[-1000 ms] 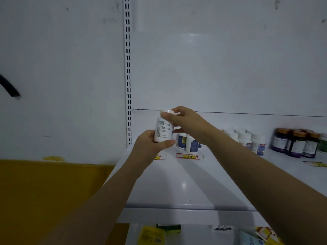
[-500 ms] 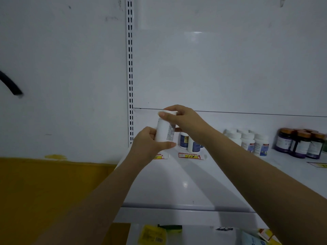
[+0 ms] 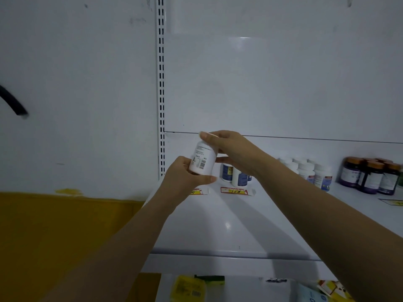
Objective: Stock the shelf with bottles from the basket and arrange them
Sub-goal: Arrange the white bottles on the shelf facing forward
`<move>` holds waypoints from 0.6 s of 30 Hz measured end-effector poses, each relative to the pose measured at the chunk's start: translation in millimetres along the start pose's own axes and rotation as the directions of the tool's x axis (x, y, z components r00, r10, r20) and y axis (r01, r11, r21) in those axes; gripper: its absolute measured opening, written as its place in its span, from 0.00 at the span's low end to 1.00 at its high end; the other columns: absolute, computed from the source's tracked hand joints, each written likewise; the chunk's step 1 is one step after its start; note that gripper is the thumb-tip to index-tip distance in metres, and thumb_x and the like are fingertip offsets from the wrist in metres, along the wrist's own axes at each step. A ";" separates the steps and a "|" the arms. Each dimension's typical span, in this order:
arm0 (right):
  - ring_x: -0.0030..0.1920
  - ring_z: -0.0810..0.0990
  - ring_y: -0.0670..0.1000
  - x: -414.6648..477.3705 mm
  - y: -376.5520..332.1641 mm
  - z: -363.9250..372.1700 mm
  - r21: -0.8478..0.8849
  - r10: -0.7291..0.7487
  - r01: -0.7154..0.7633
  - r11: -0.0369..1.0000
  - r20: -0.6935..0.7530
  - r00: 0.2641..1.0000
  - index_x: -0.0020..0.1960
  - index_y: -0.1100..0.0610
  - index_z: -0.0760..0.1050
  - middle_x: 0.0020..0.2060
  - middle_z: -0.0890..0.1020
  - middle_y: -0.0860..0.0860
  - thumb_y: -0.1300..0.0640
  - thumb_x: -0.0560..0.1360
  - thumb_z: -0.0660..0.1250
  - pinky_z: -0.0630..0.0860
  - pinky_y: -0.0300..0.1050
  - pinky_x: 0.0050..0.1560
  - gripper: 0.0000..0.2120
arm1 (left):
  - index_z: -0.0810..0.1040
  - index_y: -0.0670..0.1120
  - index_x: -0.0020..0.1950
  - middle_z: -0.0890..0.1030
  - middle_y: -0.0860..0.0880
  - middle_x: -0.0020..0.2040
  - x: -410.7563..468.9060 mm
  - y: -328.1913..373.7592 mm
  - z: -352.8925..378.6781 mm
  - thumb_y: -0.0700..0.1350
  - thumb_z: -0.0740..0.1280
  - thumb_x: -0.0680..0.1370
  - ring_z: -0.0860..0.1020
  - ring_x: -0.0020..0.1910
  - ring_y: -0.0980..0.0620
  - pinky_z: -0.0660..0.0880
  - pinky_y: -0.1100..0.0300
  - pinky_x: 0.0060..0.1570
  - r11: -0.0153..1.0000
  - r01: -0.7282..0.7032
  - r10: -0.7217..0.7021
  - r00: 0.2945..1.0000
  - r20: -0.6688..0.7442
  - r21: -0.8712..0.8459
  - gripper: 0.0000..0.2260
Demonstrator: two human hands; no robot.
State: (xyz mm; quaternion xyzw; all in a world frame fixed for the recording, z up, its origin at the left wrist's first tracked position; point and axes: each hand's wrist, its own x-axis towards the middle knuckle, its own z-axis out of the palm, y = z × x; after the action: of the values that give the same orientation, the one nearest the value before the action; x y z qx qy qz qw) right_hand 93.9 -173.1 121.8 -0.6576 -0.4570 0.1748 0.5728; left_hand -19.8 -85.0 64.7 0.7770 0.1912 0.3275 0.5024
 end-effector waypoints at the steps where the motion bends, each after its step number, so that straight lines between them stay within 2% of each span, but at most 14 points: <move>1: 0.46 0.82 0.47 0.6 0.4 0.2 -0.002 0.004 -0.005 1.000 -0.009 1.000 0.55 0.55 0.75 0.48 0.82 0.50 0.47 0.74 0.68 0.79 0.35 0.39 0.15 | 0.67 0.48 0.55 0.76 0.51 0.49 -0.6 -0.2 0.8 0.46 0.77 0.68 0.75 0.40 0.58 0.69 0.71 0.31 1.000 -0.002 0.002 1.000 0.004 0.000 0.23; 3: 0.44 0.82 0.48 0.7 0.4 -1.9 0.036 0.026 -0.025 0.999 -0.037 0.999 0.52 0.55 0.76 0.45 0.82 0.51 0.51 0.74 0.69 0.80 0.36 0.38 0.10 | 0.66 0.48 0.56 0.76 0.51 0.49 -0.6 -0.3 0.4 0.46 0.76 0.69 0.75 0.41 0.58 0.70 0.71 0.33 1.000 0.020 -0.019 0.999 0.043 -0.023 0.23; 6: 0.51 0.82 0.53 1.2 -0.2 -9.3 0.117 0.070 -0.065 0.991 -0.041 0.997 0.61 0.60 0.74 0.52 0.82 0.55 0.55 0.73 0.71 0.82 0.45 0.48 0.19 | 0.70 0.49 0.58 0.78 0.53 0.49 1.4 1.2 -5.8 0.47 0.73 0.71 0.78 0.46 0.55 0.75 0.64 0.42 0.989 0.094 -0.079 0.988 0.131 -0.112 0.19; 8: 0.54 0.82 0.55 0.1 0.6 -12.7 0.167 0.073 -0.070 0.984 -0.012 0.997 0.62 0.61 0.73 0.54 0.82 0.57 0.57 0.74 0.70 0.80 0.47 0.52 0.18 | 0.73 0.46 0.63 0.79 0.52 0.52 2.5 1.5 -7.7 0.46 0.72 0.72 0.79 0.48 0.53 0.77 0.61 0.48 0.990 0.096 -0.078 0.982 0.172 -0.103 0.20; 11: 0.55 0.80 0.54 -0.4 2.4 -12.7 0.174 0.074 -0.077 0.982 0.022 0.997 0.60 0.57 0.74 0.53 0.82 0.54 0.57 0.76 0.67 0.79 0.47 0.53 0.13 | 0.76 0.47 0.62 0.79 0.55 0.46 0.2 2.7 -6.2 0.45 0.72 0.72 0.78 0.41 0.60 0.74 0.71 0.36 0.997 0.035 -0.022 0.986 0.168 -0.076 0.18; 13: 0.56 0.79 0.53 -0.2 3.4 -11.6 0.149 0.082 -0.087 0.985 0.041 0.996 0.58 0.55 0.74 0.53 0.81 0.53 0.55 0.77 0.66 0.78 0.48 0.54 0.11 | 0.76 0.47 0.57 0.79 0.54 0.45 -0.1 1.9 -3.9 0.44 0.74 0.71 0.77 0.38 0.62 0.73 0.74 0.29 0.995 0.021 -0.009 0.992 0.123 -0.098 0.17; 16: 0.52 0.81 0.52 -1.0 2.0 -8.8 0.114 0.098 -0.103 0.988 0.045 0.994 0.55 0.58 0.77 0.51 0.83 0.54 0.53 0.75 0.69 0.80 0.45 0.51 0.13 | 0.71 0.46 0.54 0.78 0.51 0.48 0.5 0.6 0.5 0.43 0.76 0.69 0.77 0.37 0.61 0.73 0.76 0.28 0.994 -0.004 0.009 0.999 0.041 -0.107 0.19; 18: 0.48 0.83 0.52 -0.2 3.1 -8.7 0.136 0.099 -0.100 0.986 0.014 0.995 0.55 0.61 0.77 0.50 0.83 0.55 0.54 0.74 0.70 0.81 0.41 0.45 0.14 | 0.69 0.47 0.53 0.76 0.53 0.46 -0.3 2.1 2.1 0.43 0.75 0.69 0.76 0.37 0.61 0.72 0.75 0.28 0.995 -0.010 0.015 0.999 0.052 -0.102 0.19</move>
State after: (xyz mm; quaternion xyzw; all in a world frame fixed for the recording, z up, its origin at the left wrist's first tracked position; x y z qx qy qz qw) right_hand 101.6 -178.1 121.4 -0.6384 -0.4125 0.2365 0.6052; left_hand -18.6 -87.5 65.9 0.7601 0.1560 0.3193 0.5440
